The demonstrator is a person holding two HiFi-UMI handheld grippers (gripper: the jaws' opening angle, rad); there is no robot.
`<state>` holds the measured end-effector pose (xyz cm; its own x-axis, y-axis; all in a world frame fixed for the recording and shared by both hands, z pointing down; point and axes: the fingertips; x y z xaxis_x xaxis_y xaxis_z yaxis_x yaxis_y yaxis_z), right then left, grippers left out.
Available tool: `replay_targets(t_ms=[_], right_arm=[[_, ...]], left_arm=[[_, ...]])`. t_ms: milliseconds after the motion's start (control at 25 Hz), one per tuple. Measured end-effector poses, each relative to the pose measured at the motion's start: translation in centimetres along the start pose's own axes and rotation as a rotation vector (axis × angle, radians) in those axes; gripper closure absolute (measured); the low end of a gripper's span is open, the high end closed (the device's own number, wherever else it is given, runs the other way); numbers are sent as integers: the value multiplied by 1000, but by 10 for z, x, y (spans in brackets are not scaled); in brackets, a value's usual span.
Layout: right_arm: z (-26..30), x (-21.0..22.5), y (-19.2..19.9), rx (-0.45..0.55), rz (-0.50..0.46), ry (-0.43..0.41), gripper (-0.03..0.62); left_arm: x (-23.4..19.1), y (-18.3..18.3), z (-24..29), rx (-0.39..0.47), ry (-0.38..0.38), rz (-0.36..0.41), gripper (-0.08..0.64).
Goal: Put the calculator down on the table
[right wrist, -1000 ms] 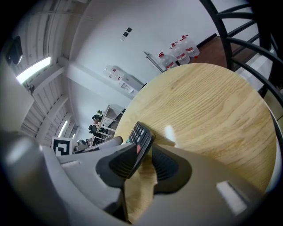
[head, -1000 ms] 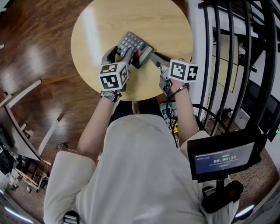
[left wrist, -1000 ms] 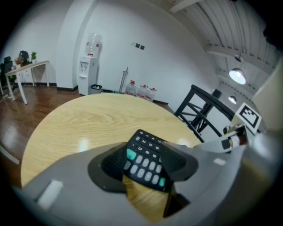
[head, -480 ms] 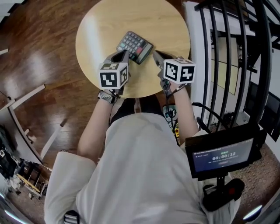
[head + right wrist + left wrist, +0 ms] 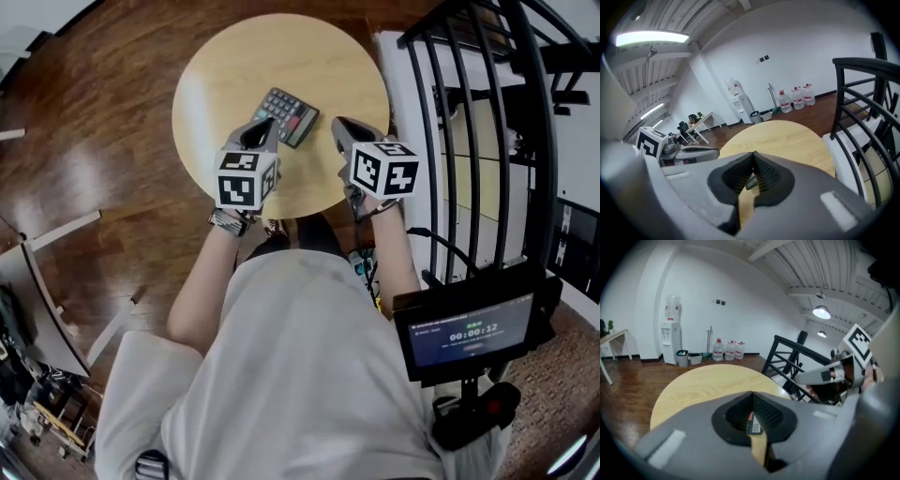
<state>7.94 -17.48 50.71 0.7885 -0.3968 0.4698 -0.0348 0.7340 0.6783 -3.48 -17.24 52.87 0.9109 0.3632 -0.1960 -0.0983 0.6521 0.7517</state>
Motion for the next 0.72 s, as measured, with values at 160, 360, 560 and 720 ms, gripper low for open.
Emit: replay_targets(t_ms=[160,360,560,720], right_arm=[[-28,-42,-19,46,-92,60,600],[-54,-61,-51,153,-238,143,600],[-77,-75,-78,224,-347,189,600],[-90,-83,-100,270,-377,194,600]], left_arm=[[-7,-29,-46,100,-18,14,555],[-2,-68,-68,231,11,48,555],[10,-96,-95,334,47,85,555],[13,-129,-119,447,39,127,555]])
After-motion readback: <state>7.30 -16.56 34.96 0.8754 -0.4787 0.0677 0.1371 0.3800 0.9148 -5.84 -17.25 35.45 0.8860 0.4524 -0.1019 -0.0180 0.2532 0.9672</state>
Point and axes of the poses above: the fingertips, and each gripper's own axes: z forward along the fingers, x to its right, y out of its underside, and after that the axes turned 6 degrees about -y, right-handed
